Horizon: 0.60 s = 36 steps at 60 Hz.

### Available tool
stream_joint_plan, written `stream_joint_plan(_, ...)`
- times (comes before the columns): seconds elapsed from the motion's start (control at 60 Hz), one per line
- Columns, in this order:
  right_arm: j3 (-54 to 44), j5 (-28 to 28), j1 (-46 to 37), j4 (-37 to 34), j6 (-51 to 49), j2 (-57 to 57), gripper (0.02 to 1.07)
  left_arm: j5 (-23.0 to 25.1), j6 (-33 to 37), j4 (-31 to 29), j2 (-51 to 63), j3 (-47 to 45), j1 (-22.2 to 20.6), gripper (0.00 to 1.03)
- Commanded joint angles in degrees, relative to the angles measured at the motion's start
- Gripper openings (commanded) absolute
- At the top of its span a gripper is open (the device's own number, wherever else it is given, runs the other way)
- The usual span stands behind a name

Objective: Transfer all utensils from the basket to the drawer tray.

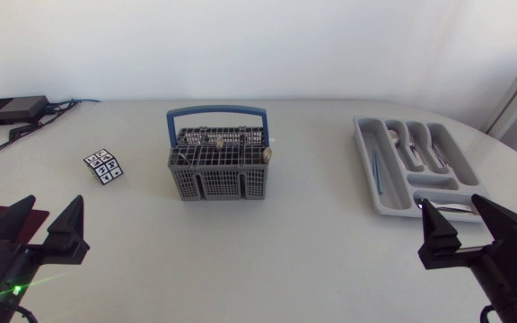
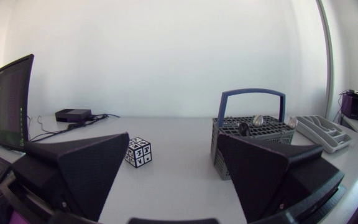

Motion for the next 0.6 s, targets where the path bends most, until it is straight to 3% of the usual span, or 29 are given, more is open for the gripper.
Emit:
stream_joint_plan(0.0,-1.2,-0.1,0.2,0.7,1.1,-0.3,1.03,-0.6,-1.1,-0.8,-0.4,-2.2,-0.4,0.99)
stream_joint_plan(0.583,-1.1,0.5,0.2,1.8,0.9,-0.5,1.03,-0.6,-1.8,0.3,-0.6,-1.8,-0.2,0.99)
